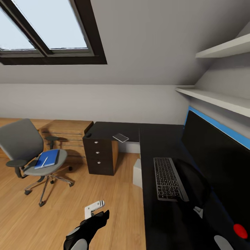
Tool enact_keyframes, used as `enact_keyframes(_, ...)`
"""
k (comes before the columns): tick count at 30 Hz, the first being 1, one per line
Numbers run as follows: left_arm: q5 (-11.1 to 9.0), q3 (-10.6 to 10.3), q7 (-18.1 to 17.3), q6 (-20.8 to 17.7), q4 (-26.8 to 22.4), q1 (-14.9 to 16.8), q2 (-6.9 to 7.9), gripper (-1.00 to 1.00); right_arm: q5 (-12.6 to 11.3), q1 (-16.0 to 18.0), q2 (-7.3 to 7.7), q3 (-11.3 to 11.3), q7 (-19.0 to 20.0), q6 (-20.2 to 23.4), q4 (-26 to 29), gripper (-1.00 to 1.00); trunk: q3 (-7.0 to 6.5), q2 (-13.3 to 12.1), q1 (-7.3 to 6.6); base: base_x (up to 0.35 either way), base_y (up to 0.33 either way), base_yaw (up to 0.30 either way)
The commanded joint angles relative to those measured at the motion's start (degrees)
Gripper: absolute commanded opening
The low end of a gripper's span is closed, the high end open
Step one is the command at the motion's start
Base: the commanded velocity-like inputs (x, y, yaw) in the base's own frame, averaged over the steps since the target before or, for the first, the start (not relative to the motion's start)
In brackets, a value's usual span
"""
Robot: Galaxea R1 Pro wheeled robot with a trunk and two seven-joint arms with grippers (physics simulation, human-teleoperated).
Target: In the bedroom, organize the workspace by keeping the computer under the desk, ensuring the monitor is on the desk, placing the keyboard on the desk next to the monitor, placing the mouse on the desk next to the keyboard, moving the folder from the swivel chair onto the desk next to the mouse, stacking the notebook on top of the folder with the pen on top of the notebook, and positioning the swivel chair next to the desk.
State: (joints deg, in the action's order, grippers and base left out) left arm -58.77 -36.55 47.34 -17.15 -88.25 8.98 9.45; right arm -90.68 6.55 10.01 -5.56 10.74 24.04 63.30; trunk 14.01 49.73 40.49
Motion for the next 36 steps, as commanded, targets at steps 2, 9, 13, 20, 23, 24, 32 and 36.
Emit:
enact_keyframes(2, -0.21, -0.10, 0.38, -0.17, -0.08, 0.07, 0.04, 1.00, -0.37, 0.04, 0.00, -0.07, 0.16, 0.35, -0.02, -1.00, 0.08, 0.06, 0.01, 0.067, -0.014, 0.000)
enact_keyframes(9, -0.21, -0.10, 0.34, -0.17, -0.03, 0.07, 0.04, 1.00, -0.37, 0.04, 0.01, -0.07, 0.16, 0.35, -0.02, -1.00, 0.08, 0.06, 0.01, 0.179, -0.003, 0.000)
enact_keyframes(13, -0.21, -0.10, 0.38, -0.17, -0.02, 0.07, 0.04, 1.00, -0.37, 0.04, 0.01, -0.05, 0.16, 0.39, -0.02, -1.00, 0.08, 0.06, 0.01, 0.036, 0.000, 0.000)
enact_keyframes(20, -0.21, -0.10, 0.37, -0.17, 0.00, 0.07, 0.04, 1.00, -0.37, 0.04, 0.01, -0.02, 0.16, 0.39, -0.02, -1.00, 0.08, 0.06, 0.01, 0.067, 0.000, 0.000)
enact_keyframes(23, -0.21, -0.10, 0.38, -0.17, -0.01, 0.07, 0.04, 1.00, -0.37, 0.04, 0.01, -0.04, 0.10, 0.39, -0.02, -1.00, 0.08, 0.06, 0.01, 0.012, 0.000, 0.000)
enact_keyframes(24, -0.21, -0.10, 0.38, -0.17, 0.00, 0.07, 0.04, 1.00, -0.37, 0.04, 0.01, -0.05, 0.09, 0.39, -0.02, -1.00, 0.08, 0.06, 0.01, 0.006, 0.000, 0.000)
enact_keyframes(32, -0.21, -0.10, 0.38, -0.17, 0.00, 0.07, 0.04, 1.00, -0.37, 0.04, 0.01, -0.15, 0.07, 0.39, -0.02, -1.00, 0.08, 0.06, 0.01, 0.001, 0.000, 0.000)
enact_keyframes(36, -0.21, -0.10, 0.38, -0.17, 0.00, 0.07, 0.04, 1.00, -0.37, 0.04, 0.01, -0.15, 0.07, 0.39, -0.02, -1.00, 0.08, 0.06, 0.01, 0.000, 0.000, 0.000)
